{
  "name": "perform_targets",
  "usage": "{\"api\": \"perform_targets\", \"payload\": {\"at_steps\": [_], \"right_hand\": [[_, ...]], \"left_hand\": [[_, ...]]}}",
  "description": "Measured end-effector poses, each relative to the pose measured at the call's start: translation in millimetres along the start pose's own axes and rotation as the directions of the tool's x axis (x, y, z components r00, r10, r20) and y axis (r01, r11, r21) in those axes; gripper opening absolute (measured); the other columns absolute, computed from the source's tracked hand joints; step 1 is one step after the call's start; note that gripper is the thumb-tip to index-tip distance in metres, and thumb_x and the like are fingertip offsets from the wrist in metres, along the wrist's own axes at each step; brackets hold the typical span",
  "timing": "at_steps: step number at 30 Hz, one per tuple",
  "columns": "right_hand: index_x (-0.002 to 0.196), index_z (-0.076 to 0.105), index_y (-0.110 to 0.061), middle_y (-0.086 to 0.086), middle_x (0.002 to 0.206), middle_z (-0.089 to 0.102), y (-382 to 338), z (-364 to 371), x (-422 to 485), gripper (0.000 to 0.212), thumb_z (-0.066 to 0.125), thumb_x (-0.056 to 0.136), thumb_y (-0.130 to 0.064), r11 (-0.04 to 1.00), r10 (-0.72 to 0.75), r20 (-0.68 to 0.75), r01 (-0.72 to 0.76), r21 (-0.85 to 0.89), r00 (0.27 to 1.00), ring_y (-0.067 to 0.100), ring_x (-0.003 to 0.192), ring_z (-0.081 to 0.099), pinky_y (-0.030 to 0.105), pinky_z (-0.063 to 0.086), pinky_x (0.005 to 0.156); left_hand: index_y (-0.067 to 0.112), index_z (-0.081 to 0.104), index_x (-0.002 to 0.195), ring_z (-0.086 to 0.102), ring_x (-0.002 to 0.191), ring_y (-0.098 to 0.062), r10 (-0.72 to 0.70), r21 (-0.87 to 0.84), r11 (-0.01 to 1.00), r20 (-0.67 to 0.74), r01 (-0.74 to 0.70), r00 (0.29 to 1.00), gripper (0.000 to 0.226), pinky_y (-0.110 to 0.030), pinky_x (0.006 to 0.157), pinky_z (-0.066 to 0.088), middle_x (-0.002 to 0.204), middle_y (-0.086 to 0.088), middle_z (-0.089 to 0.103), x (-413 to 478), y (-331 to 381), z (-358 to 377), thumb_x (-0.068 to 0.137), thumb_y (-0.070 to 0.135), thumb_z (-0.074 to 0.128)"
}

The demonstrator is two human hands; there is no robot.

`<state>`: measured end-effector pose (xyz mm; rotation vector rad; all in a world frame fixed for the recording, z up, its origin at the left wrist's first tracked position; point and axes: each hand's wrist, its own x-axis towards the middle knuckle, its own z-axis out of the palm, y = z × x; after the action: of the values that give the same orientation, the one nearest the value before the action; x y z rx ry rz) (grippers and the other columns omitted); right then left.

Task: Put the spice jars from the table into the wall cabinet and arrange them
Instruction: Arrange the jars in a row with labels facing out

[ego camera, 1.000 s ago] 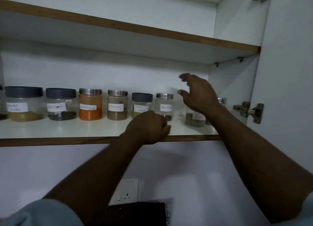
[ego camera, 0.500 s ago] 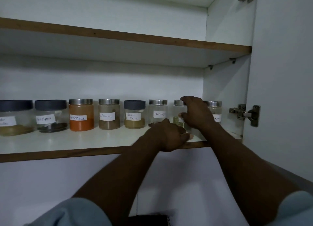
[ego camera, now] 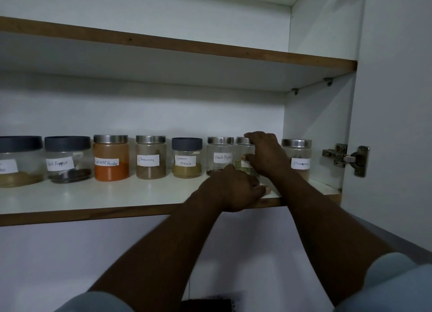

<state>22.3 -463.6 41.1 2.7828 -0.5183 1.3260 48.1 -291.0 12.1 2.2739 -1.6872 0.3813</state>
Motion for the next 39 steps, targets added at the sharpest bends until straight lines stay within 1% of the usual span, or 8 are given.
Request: {"api": "perform_targets", "payload": {"at_steps": [4, 7, 9, 12, 14, 17, 26, 39], "right_hand": [[0.151, 0.040, -0.020, 0.006, 0.154, 0.044, 1, -15, 4, 0.072, 0.073, 0.090, -0.038, 0.997, -0.049, 0.075, 0.053, -0.053, 0.996, 0.029, 0.138, 0.040, 0.044, 0.041, 0.108], [0.153, 0.035, -0.022, 0.006, 0.151, 0.048, 4, -45, 10, 0.076, 0.066, 0.091, -0.051, 0.999, -0.039, -0.063, 0.037, -0.020, 0.997, 0.028, 0.134, 0.048, 0.046, 0.046, 0.104], [0.147, 0.043, -0.022, 0.004, 0.140, 0.058, 12, -71, 12, 0.073, 0.065, 0.088, -0.060, 0.998, -0.021, -0.147, 0.012, -0.062, 0.989, 0.026, 0.125, 0.055, 0.044, 0.049, 0.098], [0.135, 0.056, -0.019, 0.008, 0.129, 0.063, 34, -101, 7, 0.071, 0.069, 0.082, -0.063, 0.927, 0.092, 0.095, -0.051, -0.373, 0.991, 0.028, 0.114, 0.059, 0.043, 0.052, 0.092], [0.139, 0.051, -0.020, 0.008, 0.131, 0.059, 45, -105, -3, 0.074, 0.077, 0.078, -0.053, 0.891, 0.206, 0.278, -0.063, -0.450, 0.938, 0.029, 0.116, 0.057, 0.044, 0.052, 0.093], [0.141, 0.046, -0.020, 0.010, 0.135, 0.054, 55, -94, -17, 0.071, 0.079, 0.078, -0.027, 0.935, 0.164, 0.252, -0.069, -0.347, 0.954, 0.031, 0.119, 0.051, 0.041, 0.050, 0.091], [0.144, 0.049, -0.019, 0.007, 0.140, 0.056, 65, -59, -17, 0.069, 0.077, 0.081, -0.016, 0.981, 0.100, 0.094, -0.082, -0.176, 0.991, 0.031, 0.129, 0.043, 0.043, 0.045, 0.096], [0.149, 0.044, -0.025, 0.001, 0.151, 0.048, 76, -24, -12, 0.075, 0.078, 0.083, -0.019, 0.996, 0.090, -0.033, -0.091, -0.021, 0.995, 0.026, 0.143, 0.031, 0.046, 0.044, 0.105]], "left_hand": [[0.031, 0.070, 0.120, 0.054, 0.118, -0.027, -0.023, 0.027, 0.999, 0.024, 0.022, 0.999, 0.055, -0.039, 0.096, 0.045, 0.121, -0.010, 0.067, -2, 0, -2, 0.101, 0.066, 0.032], [0.033, 0.071, 0.108, 0.057, 0.112, -0.028, -0.029, -0.008, 1.000, 0.028, 0.029, 0.999, 0.054, -0.048, 0.097, 0.049, 0.113, -0.009, 0.070, -2, 1, -3, 0.098, 0.069, 0.032], [0.035, 0.070, 0.108, 0.057, 0.112, -0.027, -0.035, -0.007, 0.999, 0.038, 0.036, 0.999, 0.055, -0.049, 0.096, 0.049, 0.113, -0.008, 0.070, -1, 0, -3, 0.097, 0.072, 0.031], [0.036, 0.069, 0.105, 0.057, 0.110, -0.025, -0.033, -0.010, 0.999, 0.040, 0.034, 0.999, 0.055, -0.048, 0.096, 0.049, 0.113, -0.006, 0.069, 1, 0, -2, 0.096, 0.073, 0.029], [0.038, 0.066, 0.116, 0.053, 0.118, -0.025, -0.027, 0.010, 1.000, 0.053, 0.027, 0.998, 0.060, -0.046, 0.099, 0.047, 0.125, -0.001, 0.066, 2, 0, -2, 0.094, 0.076, 0.025], [0.051, 0.046, 0.142, 0.040, 0.134, -0.026, -0.019, 0.086, 0.996, 0.105, 0.010, 0.994, 0.072, -0.049, 0.105, 0.038, 0.152, 0.007, 0.048, 2, -1, -2, 0.088, 0.084, 0.012], [0.053, 0.034, 0.149, 0.033, 0.140, -0.027, -0.023, 0.168, 0.986, 0.135, 0.000, 0.991, 0.106, -0.052, 0.106, 0.034, 0.159, 0.011, 0.039, 1, 0, -3, 0.063, 0.099, -0.008], [0.053, 0.039, 0.147, 0.031, 0.142, -0.026, -0.056, 0.134, 0.990, 0.128, 0.038, 0.990, 0.091, -0.054, 0.110, 0.033, 0.158, 0.009, 0.040, 2, 0, -2, 0.074, 0.096, 0.007]]}}
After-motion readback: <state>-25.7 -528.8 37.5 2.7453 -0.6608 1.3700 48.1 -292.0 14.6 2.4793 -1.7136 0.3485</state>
